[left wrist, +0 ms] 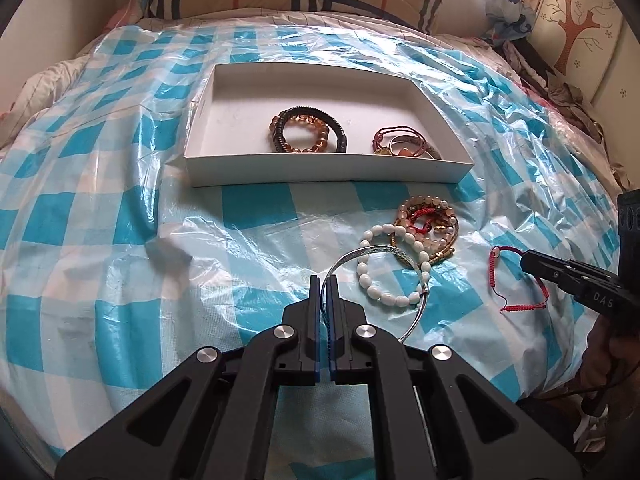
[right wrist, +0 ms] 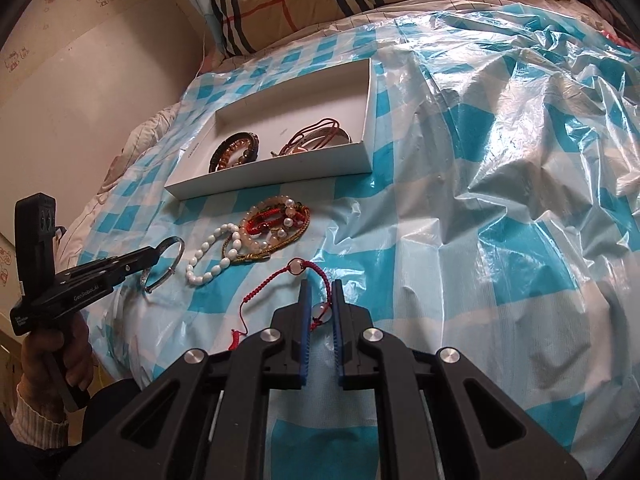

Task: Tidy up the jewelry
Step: 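Grasp the silver bangle with the left tool while the right tool lifts the red cord bracelet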

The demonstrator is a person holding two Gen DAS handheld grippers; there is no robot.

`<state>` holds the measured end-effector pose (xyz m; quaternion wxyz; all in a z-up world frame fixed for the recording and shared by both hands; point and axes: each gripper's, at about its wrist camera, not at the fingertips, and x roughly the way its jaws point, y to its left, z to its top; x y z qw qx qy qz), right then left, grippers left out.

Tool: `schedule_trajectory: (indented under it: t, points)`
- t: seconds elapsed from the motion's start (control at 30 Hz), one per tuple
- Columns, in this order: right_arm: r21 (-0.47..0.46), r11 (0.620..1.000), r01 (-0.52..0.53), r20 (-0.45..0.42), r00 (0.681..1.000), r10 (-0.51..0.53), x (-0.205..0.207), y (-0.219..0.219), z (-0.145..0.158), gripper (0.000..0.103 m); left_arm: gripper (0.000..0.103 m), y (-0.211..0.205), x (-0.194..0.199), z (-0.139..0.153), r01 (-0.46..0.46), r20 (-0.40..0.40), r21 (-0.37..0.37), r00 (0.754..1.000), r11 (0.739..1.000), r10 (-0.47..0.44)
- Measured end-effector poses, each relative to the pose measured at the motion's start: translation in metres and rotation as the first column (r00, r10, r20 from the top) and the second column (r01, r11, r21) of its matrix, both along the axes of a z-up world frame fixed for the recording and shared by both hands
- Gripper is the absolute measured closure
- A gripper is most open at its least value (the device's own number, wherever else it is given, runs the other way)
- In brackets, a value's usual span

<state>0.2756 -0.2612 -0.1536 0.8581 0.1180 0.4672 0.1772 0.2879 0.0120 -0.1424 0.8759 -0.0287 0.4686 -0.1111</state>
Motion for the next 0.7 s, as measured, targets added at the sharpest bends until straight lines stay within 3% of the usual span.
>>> schedule_trajectory:
  t: [0.23,0.33,0.43,0.53,0.63,0.7]
  points:
    - [-0.029,0.999,-0.013,-0.034,0.999,0.012,0.002,0.006,-0.009,0.092,0.1,-0.012,-0.005,0.007,0.015,0.024,-0.007,1.0,1.0,-0.014]
    - [-0.029,0.999,-0.03,-0.034,0.999,0.029,0.001,0.009,-0.012,0.081,0.1,-0.014,-0.006,0.006,0.019,0.023,-0.002,1.0,1.0,-0.018]
    - [-0.088,0.995,-0.047,-0.018,0.999,0.046,-0.001,0.017,-0.013,0.08,0.1,-0.014,-0.006,0.006,0.016,0.023,-0.002,1.0,1.0,-0.016]
    - [-0.147,0.987,-0.062,0.005,0.998,0.063,-0.006,0.024,-0.014,0.08,0.1,-0.015,-0.006,0.006,0.016,0.023,0.0,1.0,1.0,-0.016]
    - [-0.145,0.988,-0.061,0.008,0.998,0.063,-0.008,0.023,-0.013,0.092,0.1,-0.016,-0.007,0.007,0.016,0.03,0.004,0.999,1.0,-0.016]
    - [-0.116,0.992,-0.053,0.01,0.998,0.054,-0.009,0.018,-0.009,0.092,0.1,-0.016,-0.009,0.01,0.016,0.036,0.005,0.999,1.0,-0.016]
